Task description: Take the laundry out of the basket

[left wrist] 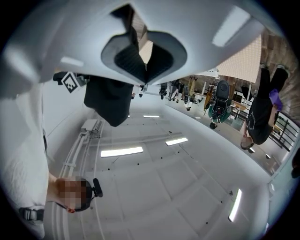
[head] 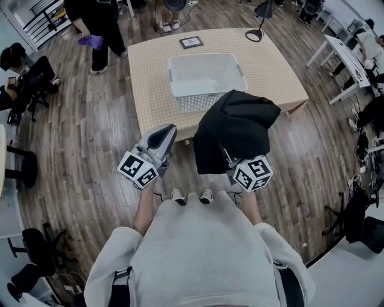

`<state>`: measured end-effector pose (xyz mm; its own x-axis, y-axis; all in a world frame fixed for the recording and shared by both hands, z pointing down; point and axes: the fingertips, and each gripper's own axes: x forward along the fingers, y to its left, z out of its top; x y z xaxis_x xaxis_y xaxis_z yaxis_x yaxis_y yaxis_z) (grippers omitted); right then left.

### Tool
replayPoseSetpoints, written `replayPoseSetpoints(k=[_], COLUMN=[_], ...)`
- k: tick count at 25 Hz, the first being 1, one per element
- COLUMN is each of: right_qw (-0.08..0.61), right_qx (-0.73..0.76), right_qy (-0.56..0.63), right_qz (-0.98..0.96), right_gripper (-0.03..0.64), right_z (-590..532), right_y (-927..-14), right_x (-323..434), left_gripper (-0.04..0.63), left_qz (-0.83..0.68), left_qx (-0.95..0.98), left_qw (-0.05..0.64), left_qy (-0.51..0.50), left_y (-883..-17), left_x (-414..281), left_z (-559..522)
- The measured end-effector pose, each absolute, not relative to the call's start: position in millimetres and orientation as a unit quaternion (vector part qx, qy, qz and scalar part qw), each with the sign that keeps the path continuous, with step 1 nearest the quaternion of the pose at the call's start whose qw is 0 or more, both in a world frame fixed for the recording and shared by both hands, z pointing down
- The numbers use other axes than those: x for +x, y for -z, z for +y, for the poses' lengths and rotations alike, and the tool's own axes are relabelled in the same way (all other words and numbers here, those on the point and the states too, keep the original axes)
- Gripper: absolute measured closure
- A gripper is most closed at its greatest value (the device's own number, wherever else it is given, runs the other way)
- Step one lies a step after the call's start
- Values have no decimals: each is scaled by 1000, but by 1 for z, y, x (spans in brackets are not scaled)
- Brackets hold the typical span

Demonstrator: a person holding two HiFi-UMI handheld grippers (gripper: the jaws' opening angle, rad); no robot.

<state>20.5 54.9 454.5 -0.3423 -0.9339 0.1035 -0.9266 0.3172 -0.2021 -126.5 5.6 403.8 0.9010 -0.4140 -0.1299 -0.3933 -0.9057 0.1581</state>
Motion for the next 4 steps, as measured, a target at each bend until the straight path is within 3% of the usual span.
replayPoseSetpoints(k=[4], right_qw=[15], right_qx=[-571], right_qy=[114], right_qz=[813], right_gripper=[468], right_z=[52], right_y=[-457], right_x=[14], left_gripper=[584], left_qz=[-207], left_qx=[972], left_qw=[67], left_qy=[85], left_y=[-404], left_x=[-129], left_z=[5])
